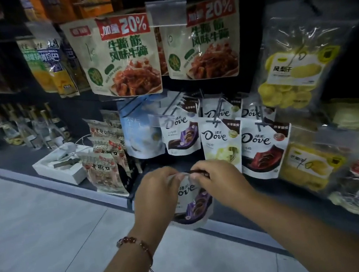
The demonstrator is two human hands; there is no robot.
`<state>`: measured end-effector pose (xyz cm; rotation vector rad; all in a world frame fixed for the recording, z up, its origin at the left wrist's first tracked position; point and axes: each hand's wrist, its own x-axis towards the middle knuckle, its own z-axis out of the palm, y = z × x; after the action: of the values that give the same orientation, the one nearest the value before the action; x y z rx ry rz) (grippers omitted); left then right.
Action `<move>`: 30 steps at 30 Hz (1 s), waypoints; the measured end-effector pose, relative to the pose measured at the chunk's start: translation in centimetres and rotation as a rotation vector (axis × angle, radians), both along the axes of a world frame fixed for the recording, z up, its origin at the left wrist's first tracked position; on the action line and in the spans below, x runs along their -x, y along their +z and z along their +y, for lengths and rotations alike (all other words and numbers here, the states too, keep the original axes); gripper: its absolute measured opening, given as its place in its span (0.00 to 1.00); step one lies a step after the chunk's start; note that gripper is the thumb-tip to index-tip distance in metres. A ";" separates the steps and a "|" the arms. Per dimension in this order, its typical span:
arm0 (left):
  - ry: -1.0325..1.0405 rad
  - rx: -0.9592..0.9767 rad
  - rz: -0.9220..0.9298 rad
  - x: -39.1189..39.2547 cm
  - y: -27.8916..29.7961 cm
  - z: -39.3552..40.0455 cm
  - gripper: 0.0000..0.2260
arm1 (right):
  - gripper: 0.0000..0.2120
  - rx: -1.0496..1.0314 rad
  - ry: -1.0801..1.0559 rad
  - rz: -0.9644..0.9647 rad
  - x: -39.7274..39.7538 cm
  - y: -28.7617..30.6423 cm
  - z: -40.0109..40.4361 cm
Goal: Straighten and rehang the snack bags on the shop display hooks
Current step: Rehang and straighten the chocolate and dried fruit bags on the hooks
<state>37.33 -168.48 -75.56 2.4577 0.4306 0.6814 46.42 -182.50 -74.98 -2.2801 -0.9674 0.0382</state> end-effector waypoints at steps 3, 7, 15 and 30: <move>0.046 -0.079 -0.140 -1.2 -0.3 1.7 0.04 | 0.08 -0.027 -0.019 -0.024 -1.5 0.1 2.3; 0.140 0.069 -0.118 -2.6 -1.2 3.6 0.12 | 0.08 -0.085 -0.077 0.053 -4.4 -0.2 4.6; 0.181 0.062 0.030 -4.8 -3.5 5.8 0.17 | 0.08 -0.150 -0.131 0.149 -10.5 -1.8 9.3; 0.180 0.048 0.222 -5.0 -4.4 6.5 0.15 | 0.06 -0.246 -0.123 0.244 -15.8 1.0 12.5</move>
<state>42.38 -161.97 -79.96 2.4780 0.7520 0.4635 62.21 -169.96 -74.01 -2.0471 -0.6657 0.1344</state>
